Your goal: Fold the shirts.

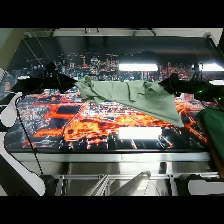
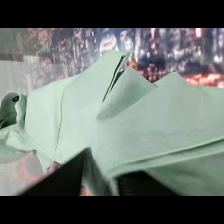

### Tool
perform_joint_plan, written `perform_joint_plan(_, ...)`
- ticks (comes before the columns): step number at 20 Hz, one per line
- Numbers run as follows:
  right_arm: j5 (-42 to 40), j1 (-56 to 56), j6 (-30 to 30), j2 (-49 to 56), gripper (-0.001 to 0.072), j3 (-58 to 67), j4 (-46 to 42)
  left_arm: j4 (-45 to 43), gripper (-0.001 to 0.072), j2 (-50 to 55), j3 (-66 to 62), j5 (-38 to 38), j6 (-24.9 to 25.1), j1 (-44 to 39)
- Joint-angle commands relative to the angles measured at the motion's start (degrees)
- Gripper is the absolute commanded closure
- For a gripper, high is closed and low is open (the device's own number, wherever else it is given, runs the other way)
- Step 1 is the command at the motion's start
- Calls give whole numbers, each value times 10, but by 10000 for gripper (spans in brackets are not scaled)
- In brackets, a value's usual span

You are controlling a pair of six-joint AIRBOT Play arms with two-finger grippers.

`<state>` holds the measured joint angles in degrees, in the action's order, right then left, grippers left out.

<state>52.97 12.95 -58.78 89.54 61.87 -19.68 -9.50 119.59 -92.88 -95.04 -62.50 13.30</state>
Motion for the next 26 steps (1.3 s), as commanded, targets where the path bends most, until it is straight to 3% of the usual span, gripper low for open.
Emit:
perform_joint_plan(1, 24, 25, 5, -1, 188, 1, -26, 2, -13, 7, 0, -15, -21, 19)
perform_joint_plan(3, 84, 73, 3, -19, 191, 1, -50, 3, -13, 6, -1, -51, -33, 45)
perform_joint_plan(4, 115, 100, -1, -30, 232, 1, -76, -9, -13, 6, -1, -72, -37, 58)
perform_joint_plan(5, 141, 125, -20, -39, 254, 1, -109, -35, 47, 6, -1, -94, -42, 69)
perform_joint_plan(6, 167, 148, -42, -45, 253, 1, -149, -75, 161, 6, 1, -105, -48, 74)
perform_joint_plan(7, 188, 167, -57, -48, 253, 0, -183, -108, 204, 3, 10, -102, -54, 76)
perform_joint_plan(10, 205, 190, -81, -48, 250, -18, -234, -165, 203, -4, 71, -83, -59, 60)
perform_joint_plan(15, 119, 147, -72, -47, 246, -67, -225, -174, 203, -3, 160, -40, -26, -1)
perform_joint_plan(22, 97, 94, -77, -28, 246, -70, -270, -185, 205, -3, 92, 32, -8, -28)
perform_joint_plan(26, 107, 88, -77, -27, 246, -70, -262, -257, 205, -3, 59, 62, -11, -28)
